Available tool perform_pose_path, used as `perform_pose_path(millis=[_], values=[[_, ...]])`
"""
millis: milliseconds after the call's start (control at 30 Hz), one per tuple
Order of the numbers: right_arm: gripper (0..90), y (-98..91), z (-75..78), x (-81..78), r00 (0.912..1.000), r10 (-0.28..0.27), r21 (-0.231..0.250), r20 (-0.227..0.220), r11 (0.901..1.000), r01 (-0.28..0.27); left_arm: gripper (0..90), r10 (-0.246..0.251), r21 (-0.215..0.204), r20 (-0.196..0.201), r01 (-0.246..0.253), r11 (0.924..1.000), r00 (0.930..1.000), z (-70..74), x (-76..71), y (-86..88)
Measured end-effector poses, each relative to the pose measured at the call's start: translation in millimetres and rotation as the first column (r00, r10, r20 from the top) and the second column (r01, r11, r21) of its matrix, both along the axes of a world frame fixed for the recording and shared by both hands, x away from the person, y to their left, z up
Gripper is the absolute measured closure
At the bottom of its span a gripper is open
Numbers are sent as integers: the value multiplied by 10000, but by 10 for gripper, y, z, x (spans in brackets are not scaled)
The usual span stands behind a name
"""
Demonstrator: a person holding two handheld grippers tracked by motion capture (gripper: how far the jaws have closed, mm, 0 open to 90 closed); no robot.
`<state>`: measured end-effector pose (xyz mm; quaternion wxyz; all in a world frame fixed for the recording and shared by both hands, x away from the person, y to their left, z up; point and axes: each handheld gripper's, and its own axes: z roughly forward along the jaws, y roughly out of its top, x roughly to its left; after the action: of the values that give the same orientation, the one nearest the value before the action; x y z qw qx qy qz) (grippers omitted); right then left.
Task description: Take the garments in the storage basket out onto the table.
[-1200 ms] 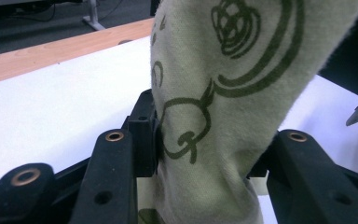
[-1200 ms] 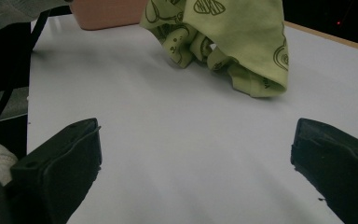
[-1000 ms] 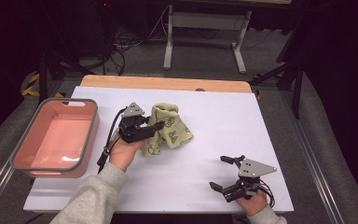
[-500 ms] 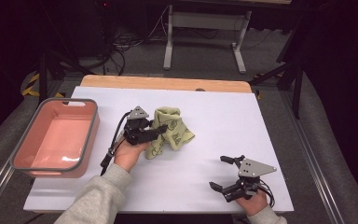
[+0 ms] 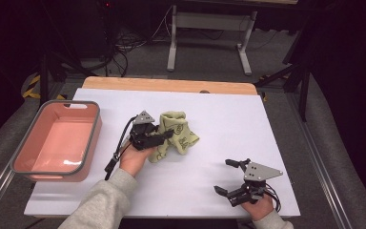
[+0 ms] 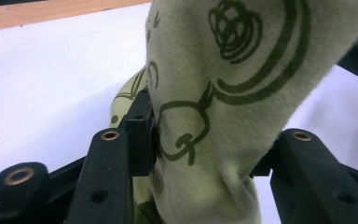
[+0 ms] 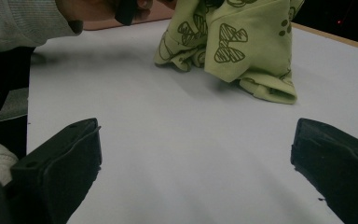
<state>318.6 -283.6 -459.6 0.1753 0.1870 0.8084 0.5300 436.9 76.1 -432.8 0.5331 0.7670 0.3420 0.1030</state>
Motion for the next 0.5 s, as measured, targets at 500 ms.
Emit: perform_pose_path(millis=[500], values=[[23,2,1,-2,10000,26,8,7,10000,-26,256,-401,-563,407,424,9975,9984,111,-73,86]])
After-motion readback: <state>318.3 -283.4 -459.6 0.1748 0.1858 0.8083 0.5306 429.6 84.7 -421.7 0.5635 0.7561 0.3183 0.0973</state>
